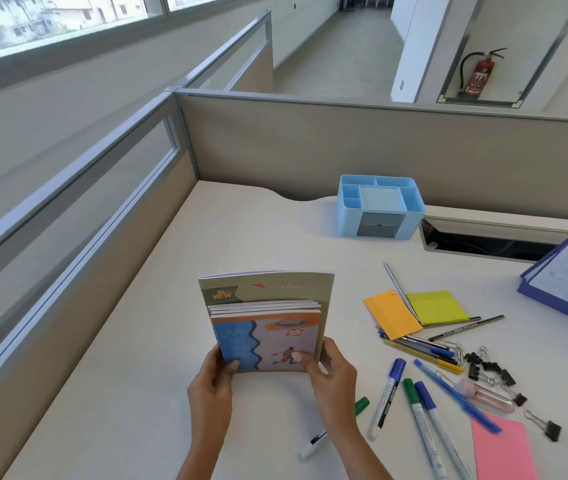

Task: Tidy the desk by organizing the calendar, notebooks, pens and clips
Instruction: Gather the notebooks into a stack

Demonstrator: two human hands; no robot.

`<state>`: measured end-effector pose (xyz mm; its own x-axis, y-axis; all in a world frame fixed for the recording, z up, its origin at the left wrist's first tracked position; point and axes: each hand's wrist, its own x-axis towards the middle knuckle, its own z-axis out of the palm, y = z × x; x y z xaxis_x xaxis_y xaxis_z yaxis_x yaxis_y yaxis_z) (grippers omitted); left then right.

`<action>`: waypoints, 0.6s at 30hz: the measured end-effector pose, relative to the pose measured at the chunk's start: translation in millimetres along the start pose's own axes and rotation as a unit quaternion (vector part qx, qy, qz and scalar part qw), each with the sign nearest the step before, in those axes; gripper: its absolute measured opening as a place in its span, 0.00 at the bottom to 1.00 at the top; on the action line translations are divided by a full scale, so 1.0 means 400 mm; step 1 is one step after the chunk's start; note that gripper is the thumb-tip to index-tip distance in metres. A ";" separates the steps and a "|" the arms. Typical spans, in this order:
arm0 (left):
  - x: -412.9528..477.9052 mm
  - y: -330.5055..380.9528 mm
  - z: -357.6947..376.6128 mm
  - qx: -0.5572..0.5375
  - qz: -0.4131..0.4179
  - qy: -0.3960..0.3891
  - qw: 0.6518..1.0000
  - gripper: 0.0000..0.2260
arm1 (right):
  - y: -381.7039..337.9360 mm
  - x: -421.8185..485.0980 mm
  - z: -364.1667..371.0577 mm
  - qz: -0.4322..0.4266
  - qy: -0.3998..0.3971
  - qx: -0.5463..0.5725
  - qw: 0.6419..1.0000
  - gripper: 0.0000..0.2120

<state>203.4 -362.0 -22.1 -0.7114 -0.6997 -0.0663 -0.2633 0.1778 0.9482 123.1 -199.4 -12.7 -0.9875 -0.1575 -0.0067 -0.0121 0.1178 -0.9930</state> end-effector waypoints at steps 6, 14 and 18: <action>0.079 0.036 -0.020 0.000 -0.023 -0.056 0.998 0.13 | -0.016 0.061 0.005 0.020 -0.017 -0.016 1.000 0.10; 0.244 0.090 0.010 0.128 -0.101 -0.106 0.981 0.14 | -0.019 0.221 0.055 0.108 -0.006 -0.140 0.984 0.13; 0.334 0.109 0.033 0.212 -0.121 -0.119 0.962 0.15 | 0.001 0.303 0.092 0.158 0.011 -0.234 0.959 0.16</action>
<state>88.2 -438.6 6.4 -0.7118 -0.5871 -0.3855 -0.6461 0.3322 0.6871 9.3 -254.7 -18.2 -0.9563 -0.0208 -0.2918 0.2253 0.5839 -0.7799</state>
